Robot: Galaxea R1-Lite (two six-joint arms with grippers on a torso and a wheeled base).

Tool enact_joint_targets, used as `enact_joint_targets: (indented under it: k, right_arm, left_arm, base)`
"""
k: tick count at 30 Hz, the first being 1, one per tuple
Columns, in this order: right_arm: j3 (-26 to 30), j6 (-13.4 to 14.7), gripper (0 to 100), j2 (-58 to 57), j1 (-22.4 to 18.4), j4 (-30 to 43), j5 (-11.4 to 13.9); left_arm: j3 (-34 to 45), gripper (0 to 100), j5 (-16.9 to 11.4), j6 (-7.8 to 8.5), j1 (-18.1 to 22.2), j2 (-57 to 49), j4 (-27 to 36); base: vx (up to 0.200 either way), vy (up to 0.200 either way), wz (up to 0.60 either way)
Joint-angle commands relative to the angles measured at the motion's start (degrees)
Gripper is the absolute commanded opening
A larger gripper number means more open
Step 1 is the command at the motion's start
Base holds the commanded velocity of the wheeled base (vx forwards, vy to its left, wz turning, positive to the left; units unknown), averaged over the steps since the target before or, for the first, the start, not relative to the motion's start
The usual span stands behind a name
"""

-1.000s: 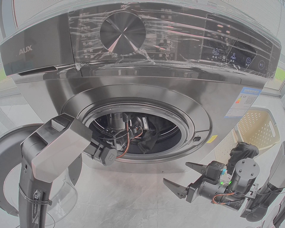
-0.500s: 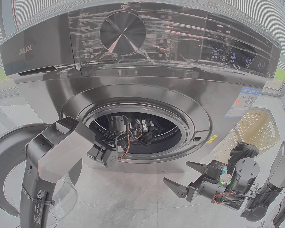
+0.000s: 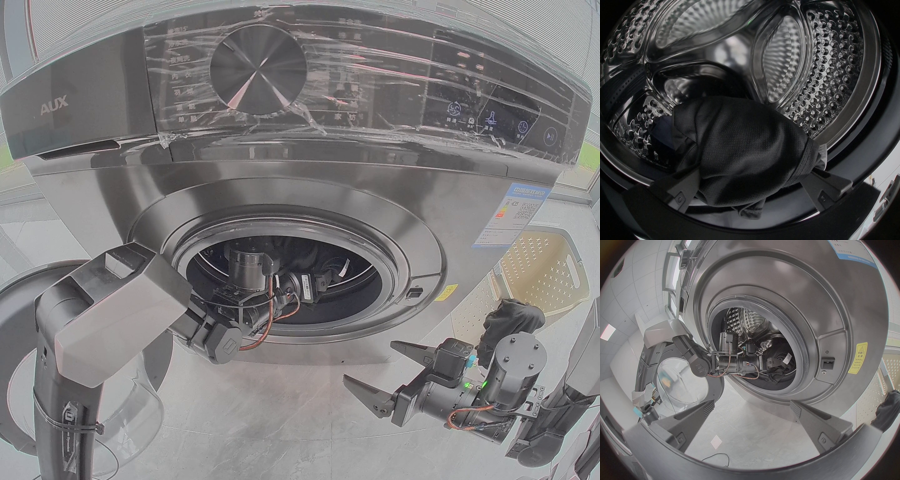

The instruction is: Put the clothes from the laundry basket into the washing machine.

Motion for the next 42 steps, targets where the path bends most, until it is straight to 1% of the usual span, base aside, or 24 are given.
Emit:
enact_joint_targets:
  k: [1,3,14,15,18,20,22,25,27,30,33,38,40,42]
  right_arm:
    - [0.0,0.0,100,0.0,0.1,0.0,0.0]
    - [0.0,0.0,100,0.0,0.1,0.0,0.0]
    - [-0.1,0.1,100,0.7,0.0,0.0,0.1]
    - [-0.1,0.1,100,0.9,0.0,0.0,0.1]
    - [-0.1,0.1,100,0.9,0.0,0.0,0.1]
    - [-0.1,0.1,100,1.0,0.0,0.0,0.1]
    - [-0.2,0.1,100,1.4,0.0,0.0,0.2]
    - [-0.4,0.2,100,1.7,0.0,0.0,0.2]
    - [-0.7,0.2,100,1.8,0.0,0.0,0.2]
    - [-1.2,0.2,100,1.8,0.1,0.0,0.2]
    - [-1.2,0.2,100,2.2,0.0,0.0,0.2]
    - [-1.2,0.2,100,2.5,0.0,-0.1,0.1]
    - [-1.2,0.2,100,2.5,0.0,-0.1,0.2]
    - [-1.2,0.3,100,2.5,0.0,0.0,0.1]
  left_arm:
    - [-0.8,100,0.0,0.01,-0.3,1.1,0.0]
    - [-2.9,100,-0.1,0.10,-0.3,2.5,-0.1]
    - [-6.1,100,-0.2,0.10,0.1,7.0,-1.3]
    - [-6.7,0,-0.2,0.10,0.2,7.3,-1.2]
    - [-8.2,0,-0.2,-0.17,0.4,7.9,-1.4]
    - [-10.5,0,0.3,-0.25,0.6,9.0,-1.5]
    - [-14.4,0,1.1,-0.34,1.6,10.6,-2.1]
    - [-19.5,0,3.9,-0.25,2.6,12.7,-3.3]
    - [-23.2,0,6.3,-0.25,3.4,14.1,-3.9]
    - [-27.6,0,8.2,-0.25,4.1,15.5,-4.8]
    - [-30.6,0,9.1,-0.25,4.4,16.4,-5.0]
    - [-30.5,0,9.2,-0.69,4.1,16.3,-5.7]
    - [-28.6,0,9.2,-0.69,3.8,15.9,-6.1]
    - [-25.1,0,8.8,-0.61,3.4,14.9,-6.4]
  base:
    - [0.000,0.000,0.00]
    - [0.000,0.000,0.00]
    - [0.000,0.000,0.00]
    - [0.000,0.000,0.00]
    - [0.000,0.000,0.00]
    - [0.000,0.000,0.00]
    - [0.000,0.000,0.00]
    - [0.000,0.000,0.00]
    - [0.000,0.000,0.00]
    - [0.000,0.000,0.00]
    - [0.000,0.000,0.00]
    - [0.000,0.000,0.00]
    - [0.000,0.000,0.00]
    - [0.000,0.000,0.00]
